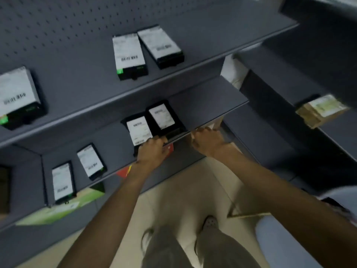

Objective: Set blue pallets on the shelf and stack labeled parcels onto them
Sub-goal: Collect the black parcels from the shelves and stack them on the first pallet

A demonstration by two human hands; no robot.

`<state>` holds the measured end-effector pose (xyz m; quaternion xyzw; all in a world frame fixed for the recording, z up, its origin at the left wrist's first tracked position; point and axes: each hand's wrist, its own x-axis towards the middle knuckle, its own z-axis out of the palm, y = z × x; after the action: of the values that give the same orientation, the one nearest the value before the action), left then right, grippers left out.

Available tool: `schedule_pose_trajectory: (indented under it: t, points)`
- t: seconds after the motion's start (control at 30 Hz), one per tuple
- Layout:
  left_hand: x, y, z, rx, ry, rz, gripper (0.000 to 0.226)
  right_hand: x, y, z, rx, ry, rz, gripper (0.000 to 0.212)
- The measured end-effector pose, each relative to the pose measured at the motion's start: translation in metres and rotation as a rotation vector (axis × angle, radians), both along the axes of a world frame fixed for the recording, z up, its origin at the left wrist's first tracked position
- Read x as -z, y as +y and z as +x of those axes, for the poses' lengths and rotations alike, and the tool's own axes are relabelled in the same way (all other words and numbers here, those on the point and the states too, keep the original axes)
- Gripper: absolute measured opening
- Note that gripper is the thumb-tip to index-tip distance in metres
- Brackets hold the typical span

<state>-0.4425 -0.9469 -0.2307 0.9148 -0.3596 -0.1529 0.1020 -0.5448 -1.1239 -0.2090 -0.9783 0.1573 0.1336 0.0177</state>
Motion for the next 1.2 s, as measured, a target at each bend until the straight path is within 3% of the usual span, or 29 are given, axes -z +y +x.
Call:
schedule_pose_trajectory:
  t: [0.17, 0.33, 0.47, 0.6, 0.93, 1.07, 1.2]
  points:
    - [0.067, 0.015, -0.003, -0.279, 0.079, -0.022, 0.039, 0.068, -0.004, 0.029, -0.024, 0.095, 0.204, 0.044]
    - [0.128, 0.024, 0.018, -0.450, 0.030, -0.157, 0.043, 0.134, 0.000, 0.071, 0.043, 0.090, 0.334, 0.060]
    - [0.166, 0.022, 0.039, -0.552, 0.031, -0.136, 0.051, 0.174, 0.003, 0.103, 0.064, 0.011, 0.397, 0.072]
    - [0.194, 0.001, 0.067, -0.623, 0.012, -0.196, 0.068, 0.203, 0.000, 0.136, 0.138, -0.133, 0.388, 0.085]
    - [0.231, -0.037, 0.119, -0.889, 0.134, -0.266, 0.117, 0.248, 0.003, 0.208, 0.401, -0.230, 0.404, 0.120]
    - [0.231, -0.038, 0.118, -0.997, 0.224, -0.260, 0.124, 0.249, 0.008, 0.211, 0.459, -0.208, 0.365, 0.132]
    - [0.222, -0.037, 0.123, -1.019, 0.265, -0.232, 0.120, 0.240, 0.002, 0.213, 0.495, -0.168, 0.341, 0.129]
